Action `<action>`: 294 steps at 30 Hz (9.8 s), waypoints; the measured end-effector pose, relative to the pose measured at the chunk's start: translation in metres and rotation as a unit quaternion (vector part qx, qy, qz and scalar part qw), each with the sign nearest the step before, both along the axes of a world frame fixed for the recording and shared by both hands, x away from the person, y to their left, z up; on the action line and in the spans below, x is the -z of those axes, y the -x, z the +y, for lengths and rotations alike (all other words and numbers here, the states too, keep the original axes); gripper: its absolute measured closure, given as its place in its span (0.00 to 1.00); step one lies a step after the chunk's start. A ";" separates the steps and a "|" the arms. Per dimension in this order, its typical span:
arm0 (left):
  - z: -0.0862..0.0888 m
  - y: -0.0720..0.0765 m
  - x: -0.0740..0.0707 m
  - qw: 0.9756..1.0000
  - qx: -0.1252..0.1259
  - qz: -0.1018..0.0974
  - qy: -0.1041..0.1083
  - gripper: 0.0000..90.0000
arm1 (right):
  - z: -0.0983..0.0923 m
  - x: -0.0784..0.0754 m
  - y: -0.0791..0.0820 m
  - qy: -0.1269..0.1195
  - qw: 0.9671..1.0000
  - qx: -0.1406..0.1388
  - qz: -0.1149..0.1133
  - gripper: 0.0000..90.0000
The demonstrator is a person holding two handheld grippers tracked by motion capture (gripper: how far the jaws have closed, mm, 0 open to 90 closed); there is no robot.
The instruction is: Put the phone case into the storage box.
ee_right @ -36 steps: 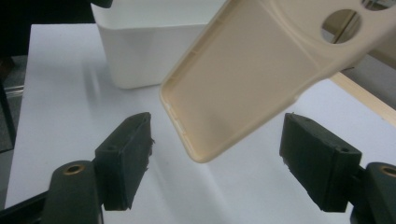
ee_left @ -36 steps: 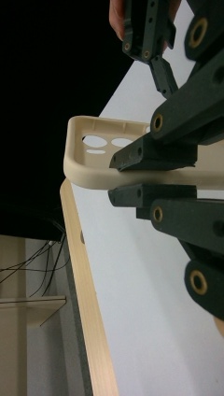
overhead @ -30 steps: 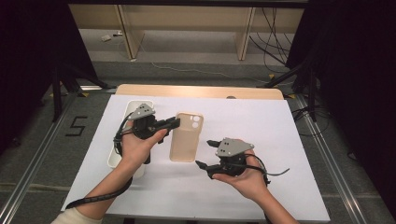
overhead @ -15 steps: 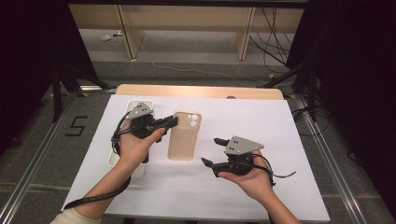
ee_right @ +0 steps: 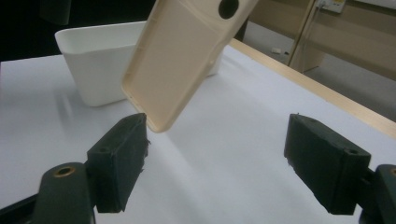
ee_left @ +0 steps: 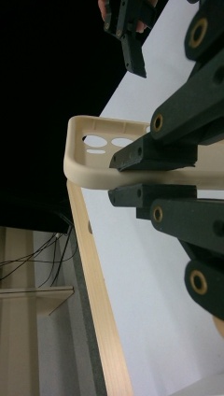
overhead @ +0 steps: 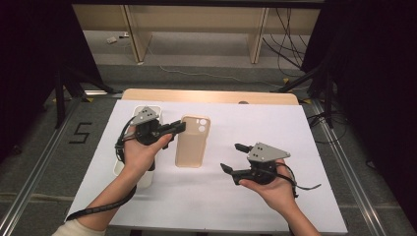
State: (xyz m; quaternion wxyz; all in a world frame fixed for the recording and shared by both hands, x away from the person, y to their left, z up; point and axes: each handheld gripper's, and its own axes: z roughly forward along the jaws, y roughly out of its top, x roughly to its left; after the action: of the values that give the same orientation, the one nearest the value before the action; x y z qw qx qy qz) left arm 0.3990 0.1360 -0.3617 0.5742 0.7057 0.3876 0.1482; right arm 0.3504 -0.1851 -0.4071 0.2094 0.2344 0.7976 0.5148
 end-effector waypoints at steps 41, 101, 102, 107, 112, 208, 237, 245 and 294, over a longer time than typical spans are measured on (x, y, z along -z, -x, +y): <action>0.011 -0.002 -0.007 1.000 -0.013 -0.010 0.002 0.91 | -0.045 0.002 0.006 -0.023 0.997 0.072 -0.011 0.23; 0.050 -0.012 -0.022 0.997 -0.063 -0.034 -0.001 0.91 | -0.057 0.004 0.011 -0.035 0.993 0.111 -0.018 0.23; 0.051 -0.012 -0.022 0.997 -0.064 -0.036 -0.002 0.91 | -0.057 0.004 0.010 -0.035 0.993 0.111 -0.020 0.23; 0.055 -0.013 -0.024 0.997 -0.070 -0.037 -0.001 0.91 | -0.057 0.005 0.012 -0.038 0.993 0.110 -0.006 0.23; 0.060 -0.015 -0.026 0.996 -0.076 -0.040 -0.003 0.91 | -0.057 0.005 0.012 -0.039 0.993 0.111 -0.008 0.23; 0.105 -0.051 -0.035 0.989 -0.129 -0.063 -0.026 0.91 | -0.059 0.007 0.010 -0.039 0.992 0.116 -0.015 0.23; 0.114 -0.060 -0.032 0.988 -0.138 -0.063 -0.036 0.91 | -0.059 0.007 0.010 -0.044 0.992 0.118 -0.015 0.23; 0.116 -0.063 -0.031 0.987 -0.140 -0.064 -0.038 0.91 | -0.059 0.006 0.011 -0.048 0.992 0.119 0.000 0.23; 0.121 -0.081 -0.025 0.985 -0.148 -0.069 -0.055 0.91 | -0.060 0.008 0.008 -0.044 0.992 0.115 -0.011 0.23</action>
State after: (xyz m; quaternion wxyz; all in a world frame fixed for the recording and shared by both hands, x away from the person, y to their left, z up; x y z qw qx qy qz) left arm 0.4804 0.2567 -0.3368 0.5321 0.6591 0.4384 0.3006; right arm 0.3420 -0.2453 -0.4147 0.2650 0.3280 0.7395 0.5248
